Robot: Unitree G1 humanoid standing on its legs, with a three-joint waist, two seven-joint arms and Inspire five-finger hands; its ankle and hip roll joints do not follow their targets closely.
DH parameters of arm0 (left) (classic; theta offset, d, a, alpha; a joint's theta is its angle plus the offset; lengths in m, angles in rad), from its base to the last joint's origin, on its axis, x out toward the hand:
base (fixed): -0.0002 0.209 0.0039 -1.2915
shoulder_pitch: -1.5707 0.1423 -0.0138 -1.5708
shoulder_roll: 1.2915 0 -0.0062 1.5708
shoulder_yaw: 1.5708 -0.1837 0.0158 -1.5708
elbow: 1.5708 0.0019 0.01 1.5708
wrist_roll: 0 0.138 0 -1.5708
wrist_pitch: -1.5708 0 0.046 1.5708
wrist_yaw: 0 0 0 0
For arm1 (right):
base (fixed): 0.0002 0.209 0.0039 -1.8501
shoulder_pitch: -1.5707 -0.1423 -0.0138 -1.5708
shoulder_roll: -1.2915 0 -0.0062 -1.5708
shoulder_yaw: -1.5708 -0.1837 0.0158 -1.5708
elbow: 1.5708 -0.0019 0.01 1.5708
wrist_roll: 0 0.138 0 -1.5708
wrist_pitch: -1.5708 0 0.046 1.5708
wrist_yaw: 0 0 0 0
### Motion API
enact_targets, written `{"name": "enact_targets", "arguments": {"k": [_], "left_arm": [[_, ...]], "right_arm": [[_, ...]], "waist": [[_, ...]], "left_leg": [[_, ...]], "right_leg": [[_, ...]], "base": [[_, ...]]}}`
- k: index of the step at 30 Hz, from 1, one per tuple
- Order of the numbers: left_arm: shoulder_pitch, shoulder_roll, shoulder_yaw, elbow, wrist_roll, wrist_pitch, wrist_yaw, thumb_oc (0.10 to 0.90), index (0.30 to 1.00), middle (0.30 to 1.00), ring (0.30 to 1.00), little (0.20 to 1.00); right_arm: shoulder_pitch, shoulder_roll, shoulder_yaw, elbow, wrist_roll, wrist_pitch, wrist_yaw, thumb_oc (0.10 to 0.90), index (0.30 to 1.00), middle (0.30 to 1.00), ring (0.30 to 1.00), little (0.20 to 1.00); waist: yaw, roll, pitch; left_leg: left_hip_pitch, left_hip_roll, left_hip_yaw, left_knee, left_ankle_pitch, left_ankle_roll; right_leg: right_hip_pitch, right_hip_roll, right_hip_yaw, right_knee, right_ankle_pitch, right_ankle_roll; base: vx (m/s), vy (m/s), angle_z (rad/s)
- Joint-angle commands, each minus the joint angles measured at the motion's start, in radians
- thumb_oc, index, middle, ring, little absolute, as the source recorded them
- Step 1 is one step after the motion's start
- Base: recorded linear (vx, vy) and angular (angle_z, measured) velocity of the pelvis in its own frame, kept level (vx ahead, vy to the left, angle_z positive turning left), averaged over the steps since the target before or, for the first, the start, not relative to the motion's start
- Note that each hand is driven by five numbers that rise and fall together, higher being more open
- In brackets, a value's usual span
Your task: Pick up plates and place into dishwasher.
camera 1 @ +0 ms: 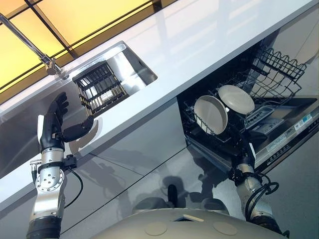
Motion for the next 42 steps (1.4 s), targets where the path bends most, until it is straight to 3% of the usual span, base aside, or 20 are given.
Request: {"name": "enact_targets", "arguments": {"k": [1,8,16,19,24,29,36,42], "left_arm": [[-0.068,0.025,0.031,-0.092,-0.036,-0.095,0.068,0.800,0.900,0.900,0.900,0.900],[-0.076,0.004,-0.020,-0.079,-0.026,-0.093,0.091,0.800,0.900,0.900,0.900,0.900],[-0.083,-0.006,-0.081,-0.091,-0.027,-0.067,0.091,0.800,0.900,0.900,0.900,0.900],[-0.080,-0.009,-0.102,-0.103,-0.015,-0.057,0.073,0.800,0.900,0.900,0.900,0.900],[-0.093,0.016,-0.116,-0.106,-0.025,-0.048,0.029,0.800,0.900,0.900,0.900,0.900],[-0.120,0.062,-0.119,-0.076,-0.050,-0.058,-0.009,0.800,0.900,0.900,0.900,0.900],[-0.144,0.105,-0.122,-0.044,-0.076,-0.060,-0.042,0.800,0.900,0.900,0.900,0.900],[-0.145,0.132,-0.098,-0.024,-0.088,-0.072,-0.073,0.800,0.900,0.900,0.900,0.900]], "right_arm": [[0.008,0.055,0.070,-0.131,0.017,-0.043,0.070,0.800,0.900,0.900,0.900,0.900],[-0.053,0.042,0.159,-0.137,-0.004,-0.109,0.143,0.800,0.900,0.900,0.900,0.900],[-0.208,0.020,0.236,-0.111,-0.090,-0.132,0.078,0.800,0.900,0.900,0.900,0.900],[-0.298,0.005,0.248,-0.087,-0.144,-0.113,0.029,0.800,0.900,0.900,0.900,0.900],[-0.489,-0.022,0.259,-0.009,-0.247,-0.062,-0.033,0.800,0.900,0.900,0.900,0.900],[-0.724,-0.040,0.268,0.124,-0.227,-0.022,-0.098,0.800,0.900,0.900,0.900,0.900],[-0.843,-0.046,0.273,0.207,-0.219,-0.013,-0.118,0.800,0.900,0.900,0.900,0.900],[-0.803,-0.065,0.282,0.205,-0.221,0.015,-0.099,0.800,0.900,0.900,0.900,0.900]], "waist": [[0.009,-0.008,0.007],[0.028,0.012,0.009],[0.091,0.019,-0.009],[0.128,0.016,-0.020],[0.187,-0.002,-0.028],[0.250,-0.034,-0.031],[0.286,-0.067,-0.020],[0.292,-0.116,0.002]], "left_leg": [[0.029,-0.060,0.024,0.046,-0.115,-0.012],[0.026,-0.075,0.012,0.043,-0.108,-0.012],[0.024,-0.096,-0.012,0.051,-0.113,-0.004],[0.025,-0.106,-0.029,0.062,-0.122,0.004],[0.028,-0.121,-0.057,0.080,-0.137,0.025],[0.039,-0.132,-0.078,0.094,-0.154,0.046],[0.056,-0.132,-0.091,0.093,-0.160,0.061],[0.066,-0.125,-0.089,0.106,-0.171,0.070]], "right_leg": [[-0.059,0.030,-0.055,0.013,0.003,-0.018],[-0.052,0.013,-0.065,-0.019,0.026,-0.015],[-0.039,-0.012,-0.094,-0.033,0.042,-0.011],[-0.035,-0.025,-0.111,-0.027,0.043,-0.009],[-0.043,-0.047,-0.140,0.011,0.042,-0.004],[-0.045,-0.067,-0.172,0.032,0.055,0.009],[-0.043,-0.071,-0.191,0.060,0.068,0.022],[-0.036,-0.062,-0.193,0.072,0.090,0.036]], "base": [[0.00,0.062,-0.01],[0.01,0.095,0.02],[0.05,0.128,0.07],[0.10,0.168,0.13],[0.09,0.127,0.19],[0.10,0.070,0.23],[0.07,0.009,0.19],[0.05,-0.090,0.06]]}}
